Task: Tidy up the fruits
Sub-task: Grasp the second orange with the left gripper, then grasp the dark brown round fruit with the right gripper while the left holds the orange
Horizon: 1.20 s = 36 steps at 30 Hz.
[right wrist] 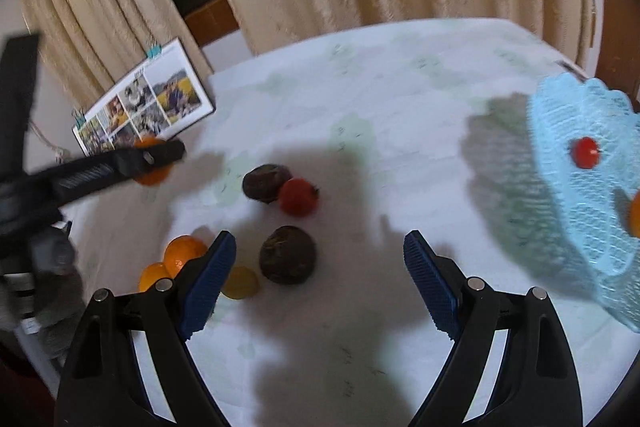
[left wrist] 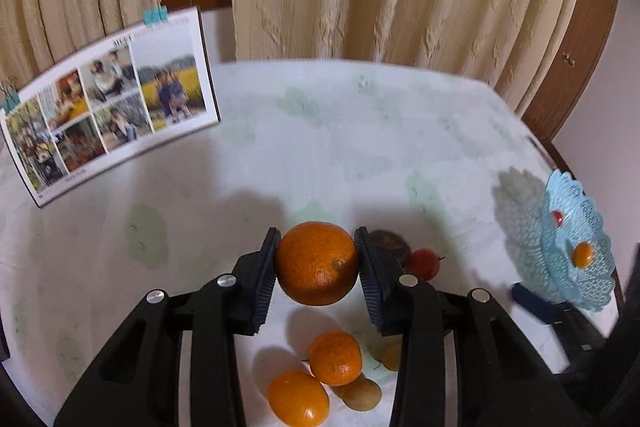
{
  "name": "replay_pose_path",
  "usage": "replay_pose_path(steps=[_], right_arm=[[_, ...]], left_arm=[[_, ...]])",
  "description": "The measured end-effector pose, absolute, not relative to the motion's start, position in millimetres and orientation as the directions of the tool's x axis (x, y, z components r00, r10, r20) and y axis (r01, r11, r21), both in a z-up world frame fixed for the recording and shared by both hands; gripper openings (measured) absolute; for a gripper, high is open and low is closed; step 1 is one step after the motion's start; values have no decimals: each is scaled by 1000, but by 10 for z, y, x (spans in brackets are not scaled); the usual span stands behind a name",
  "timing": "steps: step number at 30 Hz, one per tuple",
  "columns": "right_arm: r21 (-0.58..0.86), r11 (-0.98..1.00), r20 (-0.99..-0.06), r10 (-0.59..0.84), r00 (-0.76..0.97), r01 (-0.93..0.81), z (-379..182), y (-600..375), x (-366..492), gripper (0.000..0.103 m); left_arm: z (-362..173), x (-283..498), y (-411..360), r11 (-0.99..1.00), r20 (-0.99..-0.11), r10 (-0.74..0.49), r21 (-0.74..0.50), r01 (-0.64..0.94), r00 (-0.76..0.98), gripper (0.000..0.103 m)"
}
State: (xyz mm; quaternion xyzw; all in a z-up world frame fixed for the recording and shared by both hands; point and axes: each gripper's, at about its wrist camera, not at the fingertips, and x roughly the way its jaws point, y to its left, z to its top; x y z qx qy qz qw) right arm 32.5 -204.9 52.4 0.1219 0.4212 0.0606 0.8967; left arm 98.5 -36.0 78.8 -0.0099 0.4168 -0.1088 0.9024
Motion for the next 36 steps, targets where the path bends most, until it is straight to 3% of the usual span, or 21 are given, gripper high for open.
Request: replay_pose_path(steps=[15, 22, 36], right_arm=[[199, 980, -804, 177, 567, -24, 300, -1733, 631, 51], [127, 991, -805, 131, 578, -48, 260, -1653, 551, 40], [130, 991, -715, 82, 694, 16, 701, -1958, 232, 40]], left_arm=[[1128, 820, -273, 974, -683, -226, -134, 185, 694, 38], [1133, 810, -273, 973, -682, -227, -135, 185, 695, 38], [1166, 751, -343, 971, -673, -236, -131, 202, 700, 38]])
